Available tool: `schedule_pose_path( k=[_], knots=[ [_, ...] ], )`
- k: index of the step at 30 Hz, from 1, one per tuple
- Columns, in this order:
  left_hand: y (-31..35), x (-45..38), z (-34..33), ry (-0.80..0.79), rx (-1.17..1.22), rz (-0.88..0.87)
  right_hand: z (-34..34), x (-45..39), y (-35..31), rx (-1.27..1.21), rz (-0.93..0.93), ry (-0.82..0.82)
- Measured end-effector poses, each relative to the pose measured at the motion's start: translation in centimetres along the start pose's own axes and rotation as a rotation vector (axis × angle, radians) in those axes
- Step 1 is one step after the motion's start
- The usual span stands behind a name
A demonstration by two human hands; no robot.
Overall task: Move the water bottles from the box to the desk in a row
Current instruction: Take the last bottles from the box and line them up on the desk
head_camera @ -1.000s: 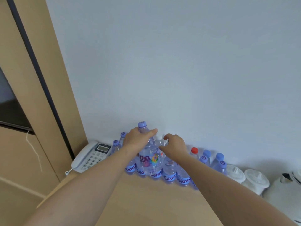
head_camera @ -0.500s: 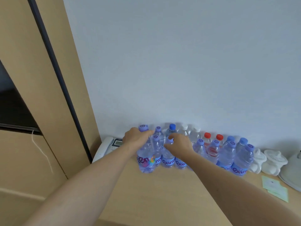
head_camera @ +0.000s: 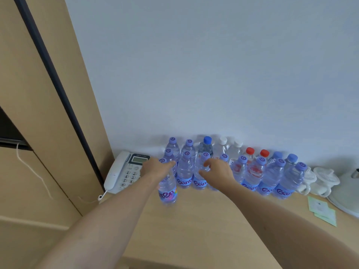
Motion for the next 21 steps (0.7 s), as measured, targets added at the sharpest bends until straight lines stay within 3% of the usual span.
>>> schedule_pose_path(
  k=[6, 13, 17, 21],
  knots=[
    [-0.9, -1.0, -1.0, 0.039, -0.046, 0.019, -1.2, -0.8, 0.3, -0.005, -0.001, -0.006],
    [0.7, -0.9, -0.8, -0.177, -0.084, -0.029, -2.7, -1.3, -0.2, -0.052, -0.004, -0.024],
    [1.7, -0.5, -0.7, -0.095, -0.245, -0.214, -3.2, -1.5, -0.4, -0.062, -0.008, -0.030],
    [1.4, -0.6, -0.3, -0.003, -0.320, -0.248, -3.2, -1.5, -0.2, -0.070, -0.010, -0.022]
  ],
)
Point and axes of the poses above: each hand's wrist, its own x-axis away from the middle knuckle, its own z-axis out of the back of the hand, y = z × x, the point moved 2 cm from there along -x, towards the middle knuckle, and after that the axes turned 7 degrees about y, right-handed, at the moved point
